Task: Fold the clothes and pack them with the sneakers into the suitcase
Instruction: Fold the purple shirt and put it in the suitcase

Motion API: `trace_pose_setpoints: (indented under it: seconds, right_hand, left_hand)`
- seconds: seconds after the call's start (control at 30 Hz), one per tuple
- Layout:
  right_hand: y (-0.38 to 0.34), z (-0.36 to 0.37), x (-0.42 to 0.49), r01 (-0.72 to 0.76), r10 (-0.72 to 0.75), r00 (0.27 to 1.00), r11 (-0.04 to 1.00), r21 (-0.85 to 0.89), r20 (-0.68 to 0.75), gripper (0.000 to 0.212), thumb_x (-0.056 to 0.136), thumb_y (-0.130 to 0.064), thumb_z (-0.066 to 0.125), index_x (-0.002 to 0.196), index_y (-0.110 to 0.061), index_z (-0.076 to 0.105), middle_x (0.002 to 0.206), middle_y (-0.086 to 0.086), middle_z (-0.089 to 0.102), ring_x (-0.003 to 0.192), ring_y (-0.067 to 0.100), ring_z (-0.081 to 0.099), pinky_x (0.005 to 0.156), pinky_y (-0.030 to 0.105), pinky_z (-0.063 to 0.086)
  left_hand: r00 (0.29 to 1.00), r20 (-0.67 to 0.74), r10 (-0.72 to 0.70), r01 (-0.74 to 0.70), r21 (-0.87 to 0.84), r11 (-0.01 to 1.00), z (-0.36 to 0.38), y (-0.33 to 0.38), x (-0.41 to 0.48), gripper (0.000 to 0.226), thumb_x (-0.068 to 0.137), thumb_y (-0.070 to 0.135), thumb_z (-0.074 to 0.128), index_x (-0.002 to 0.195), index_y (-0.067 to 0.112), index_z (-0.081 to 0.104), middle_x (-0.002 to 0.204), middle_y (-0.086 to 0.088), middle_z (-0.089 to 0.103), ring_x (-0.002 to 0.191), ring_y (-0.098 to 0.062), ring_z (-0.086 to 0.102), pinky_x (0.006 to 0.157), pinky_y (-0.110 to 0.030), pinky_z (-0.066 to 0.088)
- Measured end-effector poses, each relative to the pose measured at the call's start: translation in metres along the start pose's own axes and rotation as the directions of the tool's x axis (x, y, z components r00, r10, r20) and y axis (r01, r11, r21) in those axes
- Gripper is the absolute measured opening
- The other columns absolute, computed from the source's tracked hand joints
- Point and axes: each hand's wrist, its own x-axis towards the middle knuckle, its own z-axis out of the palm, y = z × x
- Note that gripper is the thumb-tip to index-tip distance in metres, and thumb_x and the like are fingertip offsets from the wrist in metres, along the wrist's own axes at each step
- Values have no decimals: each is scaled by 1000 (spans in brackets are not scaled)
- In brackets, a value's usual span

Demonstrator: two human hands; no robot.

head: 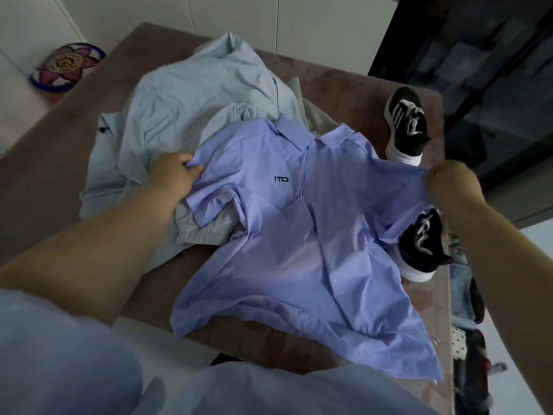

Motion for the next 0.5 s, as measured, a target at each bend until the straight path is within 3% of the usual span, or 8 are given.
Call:
trace_pose_setpoints:
  seconds: [0.03,0.1,0.17,0.2,0.27,0.33,0.4,0.5]
  right_hand:
    - [-11,-3,-5,28,-28,1000,1000,-5,-1,31,94,-1,39,118,10,54,118,26,56,110,40,55,89,40,46]
    - [-37,-3,-10,6,-19,998,969,247,51,30,95,-5,40,117,9,55,113,23,59,103,35,58,84,34,47]
    - [-65,6,-21,59,-146,982,838,542,119,25,94,-10,45,111,1,59,91,13,60,74,18,60,65,18,49]
    - [-80,12,-30,9,-232,940,747,665,248,19,94,-9,47,108,-3,59,83,7,58,65,12,58,62,17,49]
    - [-96,29,-42,-108,-388,805,648,754,449,18,94,-7,49,112,-11,50,86,2,57,71,13,61,69,22,48]
    - [-95,44,-45,19,-440,763,748,663,474,31,94,-11,50,124,-15,44,98,2,56,82,17,57,71,16,43]
    - [-79,55,-44,288,-458,807,856,429,372,35,92,-14,54,127,-14,49,112,5,54,95,20,55,74,10,41]
    - [-40,74,-43,397,-420,822,907,144,385,53,86,-22,62,135,-15,43,137,14,41,124,33,43,103,36,35]
  left_hand:
    - [1000,-17,22,-22,20,1000,0,-1,2,35,87,21,61,59,12,43,60,-15,42,63,-26,43,60,-31,33]
    - [999,-44,27,-26,42,999,-3,1,4,27,87,19,62,65,17,46,65,-14,45,65,-22,42,63,-31,36]
    - [997,-74,28,-28,8,1000,-6,5,4,26,87,16,59,64,18,47,67,-18,46,66,-23,42,64,-32,37]
    - [997,-80,17,-18,-6,1000,-9,8,3,23,87,14,56,66,13,47,69,-20,47,67,-24,43,63,-32,36]
    - [996,-90,-10,10,-5,1000,-16,13,2,17,89,14,51,77,3,53,77,-26,51,72,-30,49,65,-34,35]
    - [996,-83,-26,26,9,1000,-26,18,4,20,92,15,48,89,-3,57,92,-30,59,87,-37,56,72,-37,38]
    - [998,-57,-17,18,19,1000,-36,25,4,21,94,16,47,87,-2,56,99,-30,60,94,-37,56,75,-36,39]
    - [999,5,-45,45,5,999,-49,41,0,31,93,18,48,63,9,44,79,-22,56,75,-28,53,64,-31,35]
